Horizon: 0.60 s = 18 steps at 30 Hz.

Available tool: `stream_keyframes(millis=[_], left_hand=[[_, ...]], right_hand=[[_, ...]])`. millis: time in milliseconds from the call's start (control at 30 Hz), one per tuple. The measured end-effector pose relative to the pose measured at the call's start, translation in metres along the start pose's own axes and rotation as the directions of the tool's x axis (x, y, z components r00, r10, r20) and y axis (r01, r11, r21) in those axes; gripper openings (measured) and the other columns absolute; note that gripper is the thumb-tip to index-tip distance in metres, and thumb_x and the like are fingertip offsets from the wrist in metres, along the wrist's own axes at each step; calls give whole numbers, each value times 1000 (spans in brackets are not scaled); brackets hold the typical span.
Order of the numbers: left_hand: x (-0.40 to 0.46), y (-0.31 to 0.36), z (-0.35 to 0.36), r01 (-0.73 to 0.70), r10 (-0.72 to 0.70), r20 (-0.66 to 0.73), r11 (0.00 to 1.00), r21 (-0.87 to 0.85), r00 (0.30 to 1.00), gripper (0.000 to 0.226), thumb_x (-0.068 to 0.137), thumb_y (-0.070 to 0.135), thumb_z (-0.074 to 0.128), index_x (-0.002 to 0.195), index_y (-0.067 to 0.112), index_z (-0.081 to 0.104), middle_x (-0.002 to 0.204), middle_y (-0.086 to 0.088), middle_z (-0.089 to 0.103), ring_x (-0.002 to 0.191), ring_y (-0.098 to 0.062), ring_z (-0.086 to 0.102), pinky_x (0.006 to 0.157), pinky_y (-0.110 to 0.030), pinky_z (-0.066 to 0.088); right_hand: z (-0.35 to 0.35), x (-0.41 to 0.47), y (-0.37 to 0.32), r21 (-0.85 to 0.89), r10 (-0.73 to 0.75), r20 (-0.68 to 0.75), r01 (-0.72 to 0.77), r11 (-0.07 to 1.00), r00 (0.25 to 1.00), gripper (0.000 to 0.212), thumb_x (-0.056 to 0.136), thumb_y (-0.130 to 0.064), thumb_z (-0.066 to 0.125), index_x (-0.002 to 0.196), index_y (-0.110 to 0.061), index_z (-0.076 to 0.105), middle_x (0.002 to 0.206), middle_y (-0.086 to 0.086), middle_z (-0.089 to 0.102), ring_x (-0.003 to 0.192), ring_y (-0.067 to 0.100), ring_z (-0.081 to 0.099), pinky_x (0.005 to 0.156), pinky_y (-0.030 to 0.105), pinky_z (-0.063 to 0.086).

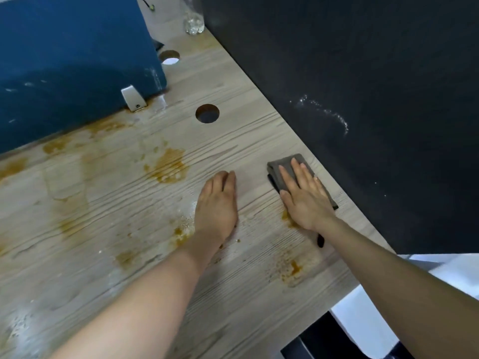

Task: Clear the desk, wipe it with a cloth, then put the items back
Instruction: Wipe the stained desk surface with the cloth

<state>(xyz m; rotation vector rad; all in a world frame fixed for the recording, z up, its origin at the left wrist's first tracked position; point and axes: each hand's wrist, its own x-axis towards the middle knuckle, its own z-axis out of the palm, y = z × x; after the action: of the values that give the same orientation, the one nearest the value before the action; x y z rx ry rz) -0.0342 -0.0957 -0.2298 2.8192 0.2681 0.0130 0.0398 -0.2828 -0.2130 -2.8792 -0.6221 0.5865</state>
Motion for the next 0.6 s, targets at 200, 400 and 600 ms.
stream_keyframes(millis=[200,400,600], left_hand=[[-4,-12,15,-8,10,-47,998,56,999,47,99,24,26,143,8,36,134,-10,45,122,-23,36,104,-33,36],[-3,-13,17,-10,15,-79,998,64,997,48,98,24,29,142,9,39,131,-8,47,116,-20,38,102,-31,37],[-4,-14,18,-4,7,-76,999,38,997,50,97,27,25,143,12,38,133,-8,46,117,-20,38,103,-33,37]], right_hand=[[-12,43,9,-20,8,-41,-9,1000,999,56,101,-41,15,149,-29,-12,155,-1,-25,143,14,-21,113,31,-13],[-31,120,1,-53,-64,-49,61,997,997,57,101,-41,17,150,-25,-8,156,1,-21,144,15,-16,117,33,-7],[-39,126,-5,-32,-111,-29,110,993,993,57,102,-38,18,150,-24,-9,156,3,-23,144,15,-18,116,32,-10]])
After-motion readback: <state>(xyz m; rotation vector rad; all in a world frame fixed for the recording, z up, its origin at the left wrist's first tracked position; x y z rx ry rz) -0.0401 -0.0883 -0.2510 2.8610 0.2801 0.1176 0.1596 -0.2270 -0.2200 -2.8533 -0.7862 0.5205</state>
